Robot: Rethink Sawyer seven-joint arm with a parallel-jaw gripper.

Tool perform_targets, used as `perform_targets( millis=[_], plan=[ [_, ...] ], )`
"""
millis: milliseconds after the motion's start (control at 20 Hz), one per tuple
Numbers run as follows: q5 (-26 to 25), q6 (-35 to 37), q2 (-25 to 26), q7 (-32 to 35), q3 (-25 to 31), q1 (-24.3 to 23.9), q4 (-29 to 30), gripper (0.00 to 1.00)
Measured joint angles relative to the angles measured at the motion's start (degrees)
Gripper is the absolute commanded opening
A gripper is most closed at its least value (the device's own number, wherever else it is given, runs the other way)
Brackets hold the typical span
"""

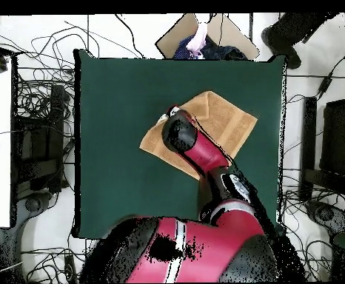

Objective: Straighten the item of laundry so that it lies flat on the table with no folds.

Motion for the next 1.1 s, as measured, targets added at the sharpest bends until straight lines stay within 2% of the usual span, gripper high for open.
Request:
perform_targets(
  millis=[150, 400, 700, 1100],
  plan=[
    [0.74, 11.18, -1.08, 0.00, -4.08, 3.79, -0.02, 0.00],
    [0.74, 18.02, -3.34, 0.00, -7.32, 4.66, 1.34, 0.00],
    [0.75, 14.77, -6.14, 0.00, -7.56, 2.04, 4.39, 0.00],
    [0.76, 5.57, -7.32, 0.00, -7.56, -2.80, 8.35, 0.00]
  ],
)
